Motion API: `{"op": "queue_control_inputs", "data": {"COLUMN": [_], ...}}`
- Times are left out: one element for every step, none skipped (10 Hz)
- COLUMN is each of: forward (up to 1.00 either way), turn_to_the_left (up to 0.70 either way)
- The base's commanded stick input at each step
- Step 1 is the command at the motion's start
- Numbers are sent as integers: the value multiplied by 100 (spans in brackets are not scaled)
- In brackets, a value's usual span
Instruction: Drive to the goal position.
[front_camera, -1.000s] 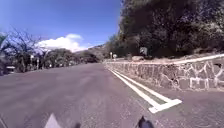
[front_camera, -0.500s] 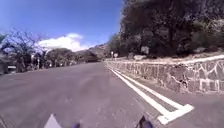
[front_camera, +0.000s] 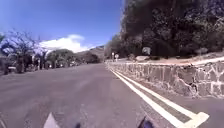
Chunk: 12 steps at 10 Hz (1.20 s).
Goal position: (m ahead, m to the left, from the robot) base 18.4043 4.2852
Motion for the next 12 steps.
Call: {"op": "queue_control_inputs", "data": {"forward": [50,50,50,50,50,50,50,50,50,50,50,50], "turn_to_the_left": [0,0,0,0,0,0,0,0,0,0,0,0]}}
